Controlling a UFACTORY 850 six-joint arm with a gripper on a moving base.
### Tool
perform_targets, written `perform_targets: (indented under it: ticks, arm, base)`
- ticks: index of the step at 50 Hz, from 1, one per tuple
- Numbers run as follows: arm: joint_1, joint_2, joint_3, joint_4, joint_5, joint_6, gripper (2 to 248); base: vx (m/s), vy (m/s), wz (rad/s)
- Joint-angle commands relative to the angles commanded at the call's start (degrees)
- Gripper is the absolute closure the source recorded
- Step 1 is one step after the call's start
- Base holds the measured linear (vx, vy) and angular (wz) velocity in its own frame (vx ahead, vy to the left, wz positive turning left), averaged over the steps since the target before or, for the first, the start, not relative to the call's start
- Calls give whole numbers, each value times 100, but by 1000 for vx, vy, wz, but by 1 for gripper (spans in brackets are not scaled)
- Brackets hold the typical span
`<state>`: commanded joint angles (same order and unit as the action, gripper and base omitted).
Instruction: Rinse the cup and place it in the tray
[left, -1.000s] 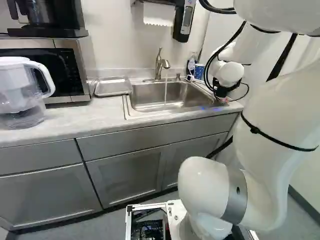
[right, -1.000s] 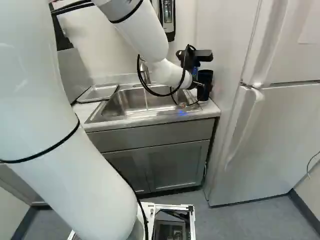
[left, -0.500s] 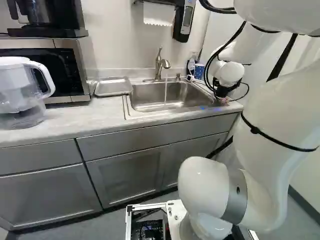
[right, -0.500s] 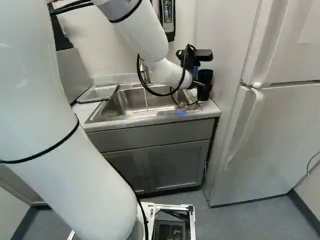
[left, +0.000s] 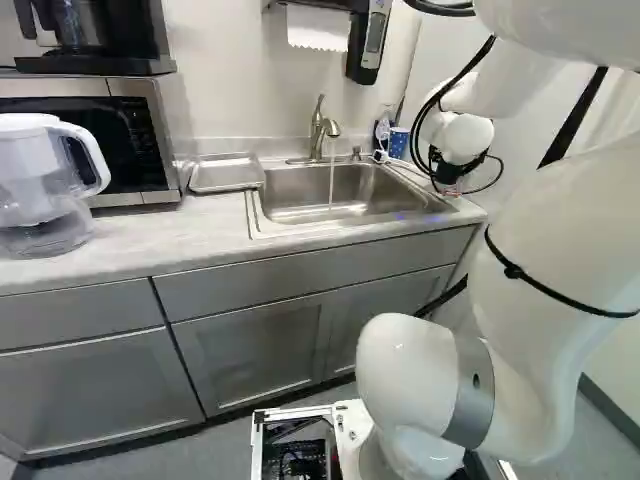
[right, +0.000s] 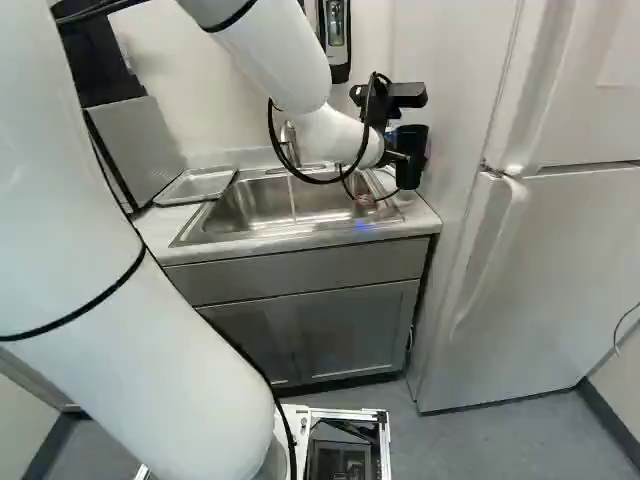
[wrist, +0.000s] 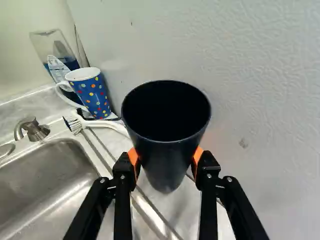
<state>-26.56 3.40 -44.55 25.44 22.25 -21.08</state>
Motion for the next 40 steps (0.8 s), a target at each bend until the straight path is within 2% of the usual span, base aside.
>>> perform_targets:
  ticks: [10,40]
  arm:
    - [136,123,-8,0,0,0,129]
    - [715,390,-42,0,0,0,129]
  base:
    - [0,0,0]
    - [0,0,0]
